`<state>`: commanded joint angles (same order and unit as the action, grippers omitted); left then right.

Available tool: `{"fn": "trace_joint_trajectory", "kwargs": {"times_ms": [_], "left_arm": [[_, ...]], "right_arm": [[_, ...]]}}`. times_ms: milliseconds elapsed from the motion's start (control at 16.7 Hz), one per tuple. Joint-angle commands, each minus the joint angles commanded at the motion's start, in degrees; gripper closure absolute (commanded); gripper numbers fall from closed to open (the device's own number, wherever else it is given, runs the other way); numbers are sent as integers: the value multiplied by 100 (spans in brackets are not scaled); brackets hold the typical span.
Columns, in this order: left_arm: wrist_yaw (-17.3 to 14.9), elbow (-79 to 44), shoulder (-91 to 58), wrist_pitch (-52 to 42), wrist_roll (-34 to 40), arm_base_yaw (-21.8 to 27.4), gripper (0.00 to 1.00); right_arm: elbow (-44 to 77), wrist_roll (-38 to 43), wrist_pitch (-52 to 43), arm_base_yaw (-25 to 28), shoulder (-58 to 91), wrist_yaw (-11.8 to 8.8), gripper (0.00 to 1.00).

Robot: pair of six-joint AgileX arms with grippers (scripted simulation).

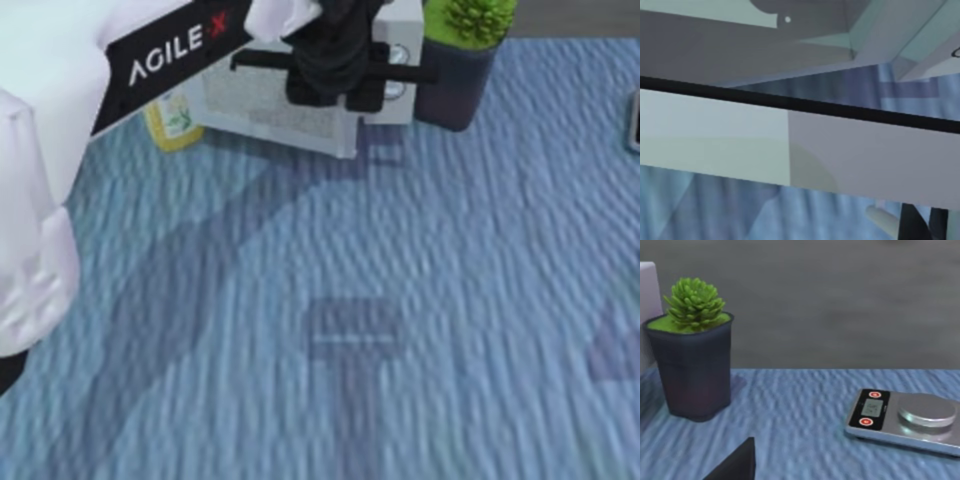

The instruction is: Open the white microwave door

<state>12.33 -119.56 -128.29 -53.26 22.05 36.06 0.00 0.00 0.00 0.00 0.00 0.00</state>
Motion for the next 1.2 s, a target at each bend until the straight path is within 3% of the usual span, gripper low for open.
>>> {"fn": "trace_joint_trajectory", "kwargs": {"times_ms": [540,1200], "left_arm": [[-310,979,595,484,-592,-85,100],[-326,1021,629,509,-623,-91,100]], "right_arm": [[0,0,0,0,0,0,0],[0,0,0,0,0,0,0]]}}
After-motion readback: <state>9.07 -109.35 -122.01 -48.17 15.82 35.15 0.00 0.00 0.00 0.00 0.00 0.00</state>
